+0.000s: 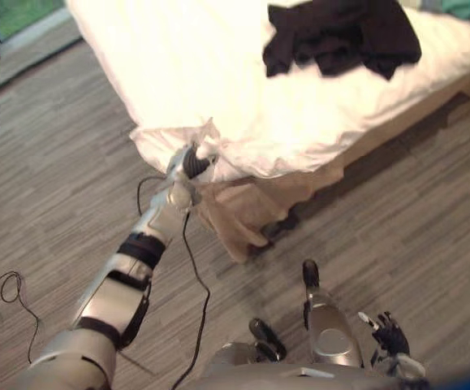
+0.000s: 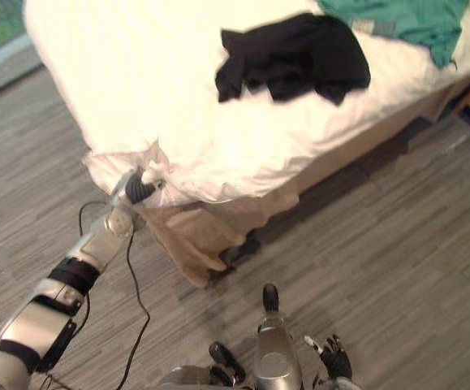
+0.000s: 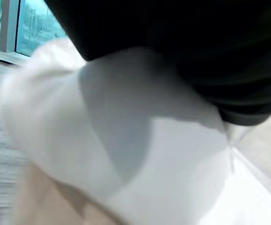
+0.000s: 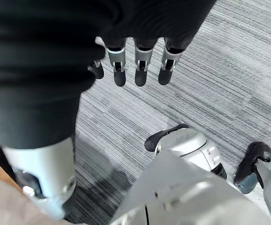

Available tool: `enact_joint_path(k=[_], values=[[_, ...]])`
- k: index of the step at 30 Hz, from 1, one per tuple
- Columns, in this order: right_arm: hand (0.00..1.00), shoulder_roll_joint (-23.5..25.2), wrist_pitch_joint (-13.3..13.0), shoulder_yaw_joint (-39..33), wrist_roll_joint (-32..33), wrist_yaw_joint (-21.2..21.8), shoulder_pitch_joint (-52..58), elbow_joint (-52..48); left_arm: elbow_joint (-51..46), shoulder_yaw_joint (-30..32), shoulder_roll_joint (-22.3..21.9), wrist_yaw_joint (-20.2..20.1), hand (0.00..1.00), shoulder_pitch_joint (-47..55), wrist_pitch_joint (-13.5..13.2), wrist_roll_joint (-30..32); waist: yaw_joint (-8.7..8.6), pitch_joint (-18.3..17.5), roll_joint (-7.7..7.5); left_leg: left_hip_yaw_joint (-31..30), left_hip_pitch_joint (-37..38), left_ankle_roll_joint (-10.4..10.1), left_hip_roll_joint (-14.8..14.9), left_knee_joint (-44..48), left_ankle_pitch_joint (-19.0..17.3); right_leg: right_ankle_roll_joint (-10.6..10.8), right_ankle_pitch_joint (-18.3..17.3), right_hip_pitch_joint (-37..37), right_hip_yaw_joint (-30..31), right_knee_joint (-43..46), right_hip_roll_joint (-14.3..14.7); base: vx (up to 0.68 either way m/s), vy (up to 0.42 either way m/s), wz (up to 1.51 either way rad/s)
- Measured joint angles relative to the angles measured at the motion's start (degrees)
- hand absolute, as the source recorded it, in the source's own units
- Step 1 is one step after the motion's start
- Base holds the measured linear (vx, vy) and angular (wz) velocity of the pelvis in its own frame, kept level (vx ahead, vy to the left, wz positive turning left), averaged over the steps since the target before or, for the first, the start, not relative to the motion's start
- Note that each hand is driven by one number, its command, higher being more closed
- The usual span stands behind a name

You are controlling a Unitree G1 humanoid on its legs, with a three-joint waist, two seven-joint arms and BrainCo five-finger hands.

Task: Tidy the bed and pick cloth on bed and put in laundry

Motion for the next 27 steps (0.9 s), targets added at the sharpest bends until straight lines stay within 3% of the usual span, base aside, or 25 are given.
enact_joint_path(k=[1, 2, 4, 7, 9, 11, 16, 20, 21, 25, 27], values=[[0.00, 0.12, 1.04, 0.81, 0.66, -0.68, -0.08, -0.11, -1.59, 0.06, 0.90, -0.85, 1.00, 2.06, -1.31, -0.50, 0.97, -0.48, -0.35, -1.07, 0.44, 0.03, 0.07, -0.01, -0.06, -0.06, 0.80, 1.57, -0.75, -1.76, 0.15, -0.05, 0.052, 0.36], [0.00, 0.12, 1.56, 1.22, 1.12, -0.93, -0.11, -0.17, -2.19, 0.19, 1.14, -1.22, 0.00, 2.86, -2.01, -0.95, 1.36, -0.66, -0.60, -1.38, 0.58, 0.01, 0.14, 0.00, -0.09, -0.10, 1.08, 2.17, -1.07, -2.36, 0.24, -0.07, 0.032, 0.26], [0.00, 0.04, 3.15, 2.21, 1.67, -1.19, -0.23, -0.31, -4.44, 0.70, 1.27, -2.62, 0.00, 5.52, -3.88, -1.10, 2.73, -1.21, -0.65, -3.02, 0.68, 0.33, 0.75, 0.00, -0.52, -0.10, 1.08, 2.77, -2.20, -2.36, 0.63, -0.07, 0.017, 0.26], [0.00, -0.42, 8.29, 3.70, 2.15, -2.23, -0.80, -1.29, -9.04, 3.44, 1.23, -7.37, 0.00, 12.31, -7.49, -5.88, 4.33, -1.69, -0.70, -6.11, 2.00, 1.28, 2.47, -0.55, -2.95, -0.38, 0.85, 4.61, -4.05, -2.70, 2.45, -0.08, -0.002, 0.15], [0.00, -0.57, 9.93, 4.59, 2.18, -2.25, -0.83, -1.29, -9.93, 3.94, 1.16, -9.02, 0.00, 14.98, -7.92, -8.00, 4.57, -2.59, -1.22, -6.59, 2.26, 1.29, 2.50, -0.79, -2.95, -0.50, 0.71, 4.89, -4.28, -2.72, 2.52, -0.08, -0.002, 0.04], [0.00, -0.52, 13.99, 4.88, 2.68, -2.11, -0.99, -1.27, -10.16, 5.52, -0.04, -13.22, 0.00, 19.46, -8.18, -12.03, 4.93, -3.80, -1.99, -7.61, 2.57, 1.28, 2.74, -0.84, -2.99, -0.30, 0.13, 5.76, -5.52, -2.73, 2.50, -0.05, -0.007, 0.16], [0.00, -1.26, 19.66, 4.74, 3.85, -2.01, -0.62, -1.02, -10.31, 5.43, -3.84, -18.15, 0.00, 31.51, -7.37, -13.86, 6.83, -4.98, -2.48, -9.45, 3.37, 1.27, 3.08, -0.87, -2.97, -0.14, -0.40, 7.04, -6.67, -2.74, 2.66, 0.02, 0.006, 0.20], [0.00, -1.38, 20.38, 4.52, 3.50, -2.02, -1.19, -0.08, -7.24, 4.49, -7.19, -19.67, 0.00, 38.06, -5.54, -14.09, 7.66, -5.20, -2.88, -10.86, 3.68, 1.27, 2.98, -0.86, -2.99, -0.08, -0.44, 8.12, -7.71, -2.76, 2.52, 0.03, 0.034, 0.22], [0.00, -1.09, 20.27, 4.51, 3.32, -2.12, -1.47, 0.20, -1.73, 4.20, -8.76, -19.00, 0.00, 39.27, -3.67, -13.60, 8.13, -5.57, -3.45, -11.64, 3.97, 1.31, 2.91, -0.86, -3.02, -0.03, -0.47, 8.76, -8.38, -2.77, 2.48, 0.01, 0.022, 0.17], [0.00, -0.67, 20.24, 4.49, 5.08, -2.88, -2.32, 1.77, 12.03, 6.02, -11.90, -17.97, 0.00, 40.00, -0.34, -13.68, 8.77, -6.18, -4.56, -11.92, 4.86, 1.44, 2.88, -0.83, -3.23, 0.06, -0.54, 9.75, -8.65, -2.79, 2.44, 0.00, 0.009, 0.05], [0.00, -0.23, 20.05, 4.26, 6.83, -3.37, -2.52, 2.25, 19.74, 9.06, -13.51, -16.33, 0.00, 40.59, -0.42, -11.18, 8.83, -6.20, -4.98, -11.82, 5.68, 1.44, 2.90, -0.81, -3.43, 0.15, -0.60, 10.52, -8.54, -2.81, 2.48, -0.03, 0.021, -0.04]])
